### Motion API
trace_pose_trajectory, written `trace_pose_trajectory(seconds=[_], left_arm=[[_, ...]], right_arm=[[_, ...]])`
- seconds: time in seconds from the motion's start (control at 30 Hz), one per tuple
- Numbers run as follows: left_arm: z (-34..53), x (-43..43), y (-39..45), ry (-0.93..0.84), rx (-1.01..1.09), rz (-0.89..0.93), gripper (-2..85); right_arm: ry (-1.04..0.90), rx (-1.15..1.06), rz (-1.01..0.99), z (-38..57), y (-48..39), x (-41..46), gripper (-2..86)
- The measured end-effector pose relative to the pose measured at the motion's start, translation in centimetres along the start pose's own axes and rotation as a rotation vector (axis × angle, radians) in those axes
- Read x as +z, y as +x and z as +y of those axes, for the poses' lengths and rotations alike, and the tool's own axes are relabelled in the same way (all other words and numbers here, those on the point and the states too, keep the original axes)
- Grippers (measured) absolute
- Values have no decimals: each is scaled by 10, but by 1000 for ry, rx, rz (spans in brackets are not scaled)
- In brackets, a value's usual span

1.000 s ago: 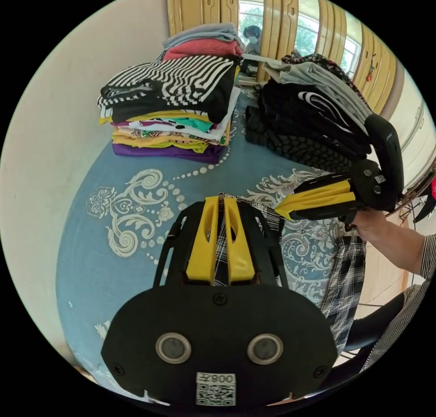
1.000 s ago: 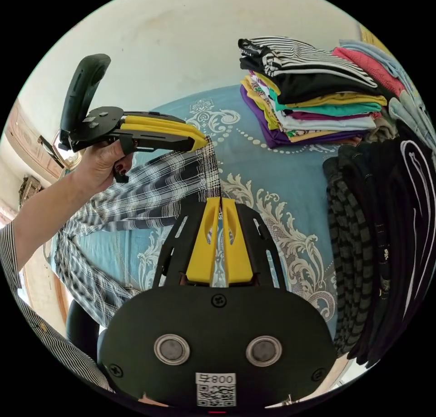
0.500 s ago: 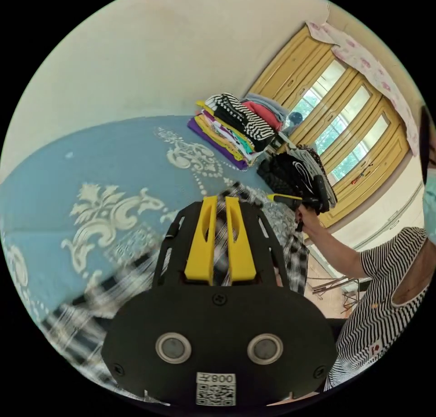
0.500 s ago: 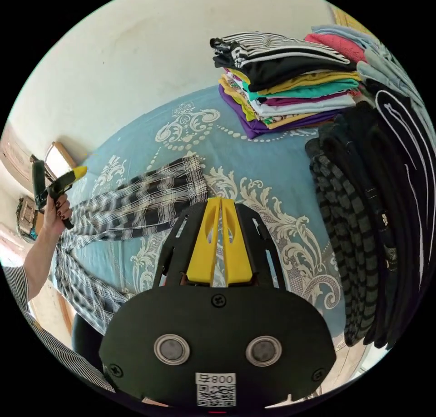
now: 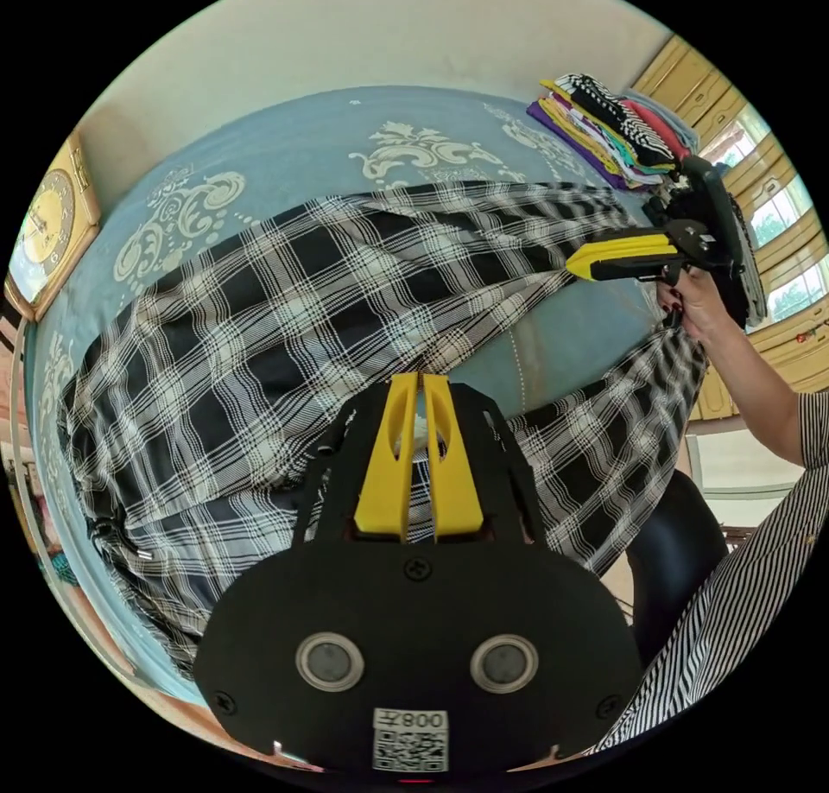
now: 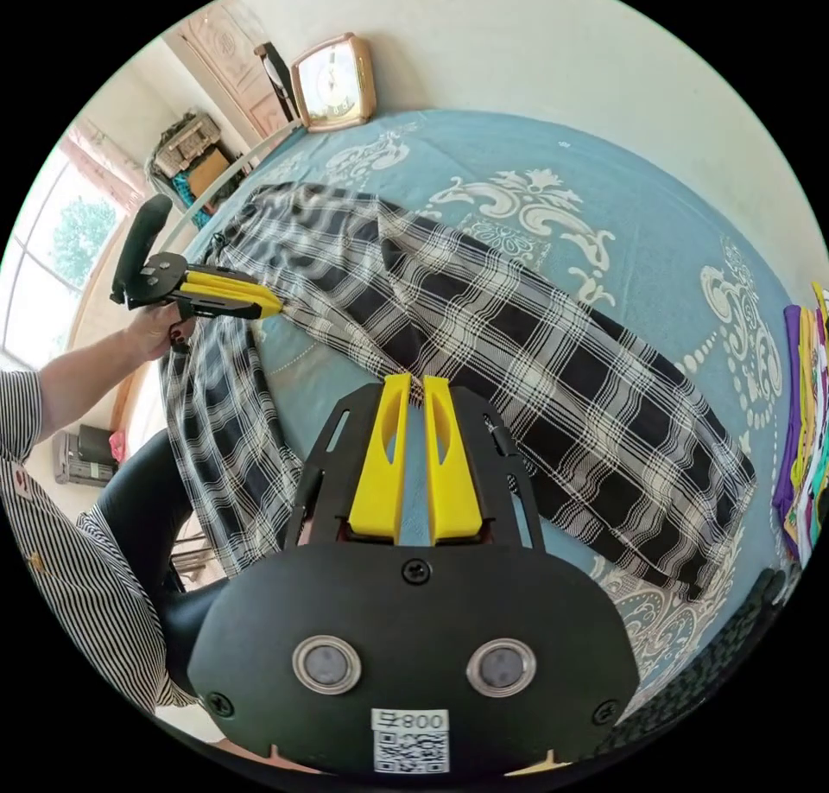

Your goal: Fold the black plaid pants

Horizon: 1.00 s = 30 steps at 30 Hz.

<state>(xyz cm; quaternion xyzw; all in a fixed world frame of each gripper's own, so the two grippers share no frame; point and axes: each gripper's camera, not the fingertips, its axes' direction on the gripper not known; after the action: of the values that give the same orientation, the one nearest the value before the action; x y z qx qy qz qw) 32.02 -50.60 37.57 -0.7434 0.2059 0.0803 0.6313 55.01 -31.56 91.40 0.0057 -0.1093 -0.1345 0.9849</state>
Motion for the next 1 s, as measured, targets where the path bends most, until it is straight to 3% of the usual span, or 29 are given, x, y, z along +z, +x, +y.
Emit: trace_pose_trajectory(seconds=[0.23, 0.37, 0.47, 0.57, 0.83, 1.0], left_arm=[[52, -4, -36, 33, -22, 140, 7], [73, -13, -61, 120, -39, 132, 8], [90, 7, -82, 19, -64, 160, 7], [116, 6, -97, 44, -80, 214, 5], [166, -11, -146, 171, -134, 157, 11], [185, -2, -187, 161, -203, 131, 12]], right_arm=[[14, 7, 1, 6, -22, -8, 13], [29, 59, -15, 3, -24, -16, 10], [34, 107, -40, -3, -23, -19, 8], [35, 155, -92, -2, -20, -22, 7], [155, 222, -72, -20, -30, -54, 5], [114, 85, -103, -69, -71, -44, 7]])
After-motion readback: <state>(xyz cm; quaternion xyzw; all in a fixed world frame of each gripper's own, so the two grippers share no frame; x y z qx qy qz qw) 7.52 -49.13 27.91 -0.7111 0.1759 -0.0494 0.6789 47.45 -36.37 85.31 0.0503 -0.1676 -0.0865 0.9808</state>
